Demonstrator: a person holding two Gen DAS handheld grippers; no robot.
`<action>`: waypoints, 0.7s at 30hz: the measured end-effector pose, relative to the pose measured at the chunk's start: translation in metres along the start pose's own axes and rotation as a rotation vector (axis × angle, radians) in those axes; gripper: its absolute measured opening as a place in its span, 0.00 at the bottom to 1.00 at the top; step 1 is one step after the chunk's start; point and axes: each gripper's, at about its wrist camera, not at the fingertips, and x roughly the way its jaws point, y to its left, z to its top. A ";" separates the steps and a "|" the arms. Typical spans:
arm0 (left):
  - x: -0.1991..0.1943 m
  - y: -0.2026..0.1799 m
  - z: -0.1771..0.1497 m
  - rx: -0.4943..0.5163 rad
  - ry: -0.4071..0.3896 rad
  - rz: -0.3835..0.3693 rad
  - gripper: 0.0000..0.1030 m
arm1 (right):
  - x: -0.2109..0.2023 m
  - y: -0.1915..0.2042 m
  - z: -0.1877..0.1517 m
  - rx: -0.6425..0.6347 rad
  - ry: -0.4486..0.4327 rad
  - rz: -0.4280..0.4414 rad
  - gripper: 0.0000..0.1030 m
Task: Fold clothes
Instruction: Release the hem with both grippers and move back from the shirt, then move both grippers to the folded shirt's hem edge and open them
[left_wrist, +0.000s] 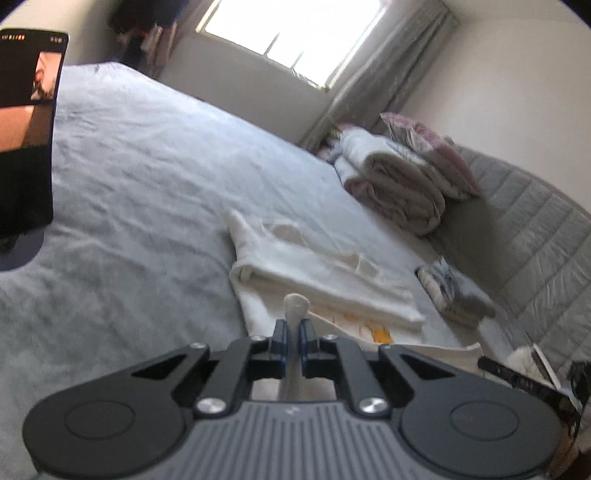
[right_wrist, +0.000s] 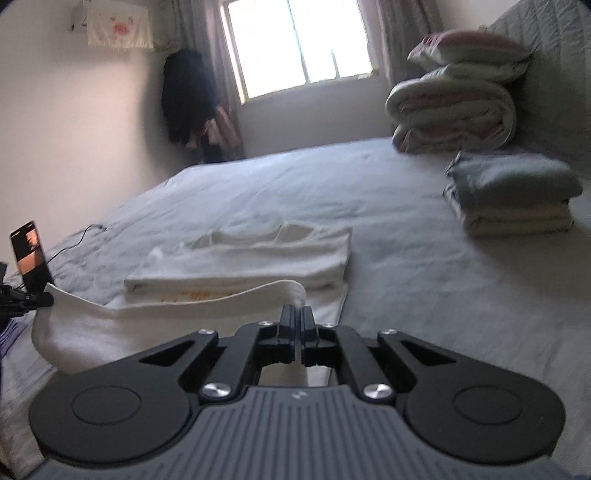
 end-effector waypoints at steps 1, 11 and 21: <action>0.004 -0.002 0.002 -0.004 -0.014 0.015 0.06 | 0.002 0.001 0.001 0.001 -0.009 -0.011 0.03; 0.064 -0.010 0.022 -0.039 -0.073 0.138 0.06 | 0.040 -0.003 0.013 0.038 -0.035 -0.110 0.03; 0.108 -0.004 0.018 -0.077 -0.008 0.270 0.06 | 0.080 -0.009 0.007 0.027 0.032 -0.159 0.03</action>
